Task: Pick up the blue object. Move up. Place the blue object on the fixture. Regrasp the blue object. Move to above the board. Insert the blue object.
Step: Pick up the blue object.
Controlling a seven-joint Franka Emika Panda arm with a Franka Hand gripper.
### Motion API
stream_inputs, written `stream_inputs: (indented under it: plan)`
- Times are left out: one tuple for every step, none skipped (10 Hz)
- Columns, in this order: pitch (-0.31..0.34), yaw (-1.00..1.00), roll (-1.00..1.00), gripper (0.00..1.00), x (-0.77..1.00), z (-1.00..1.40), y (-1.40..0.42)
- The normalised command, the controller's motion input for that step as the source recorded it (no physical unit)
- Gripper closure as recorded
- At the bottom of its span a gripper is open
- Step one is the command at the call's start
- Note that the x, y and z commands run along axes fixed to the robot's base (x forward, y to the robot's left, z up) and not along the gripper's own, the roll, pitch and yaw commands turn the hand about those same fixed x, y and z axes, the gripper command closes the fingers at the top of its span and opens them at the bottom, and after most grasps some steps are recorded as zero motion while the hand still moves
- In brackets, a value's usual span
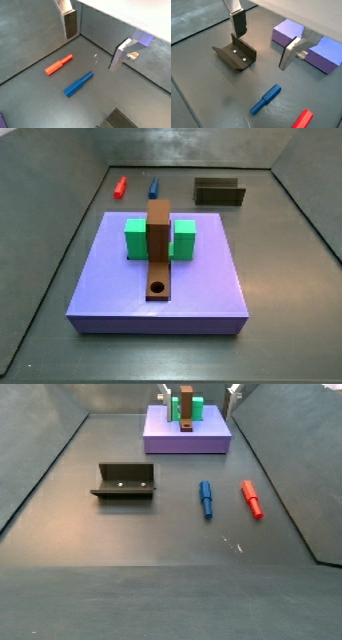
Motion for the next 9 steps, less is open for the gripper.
stream_inputs:
  plan:
    - [0.000, 0.00, -0.01, 0.00, 0.00, 0.00, 0.00]
    - [0.049, -0.05, 0.00, 0.00, 0.09, -0.03, -0.17]
    - [-0.189, 0.00, -0.06, 0.00, -0.15, -0.24, -0.12]
    - [-0.156, 0.11, -0.27, 0.00, 0.00, -0.53, 0.02]
    - [-0.159, 0.08, -0.08, 0.00, 0.00, -0.83, 0.00]
    - [-0.119, 0.11, 0.00, 0.00, 0.00, -1.00, -0.01]
    - [-0.084, 0.09, 0.04, 0.00, -0.02, -1.00, 0.00]
    - [-0.057, 0.03, 0.05, 0.00, -0.05, -1.00, 0.00]
    - [-0.024, 0.00, 0.00, 0.00, -0.03, -1.00, -0.15]
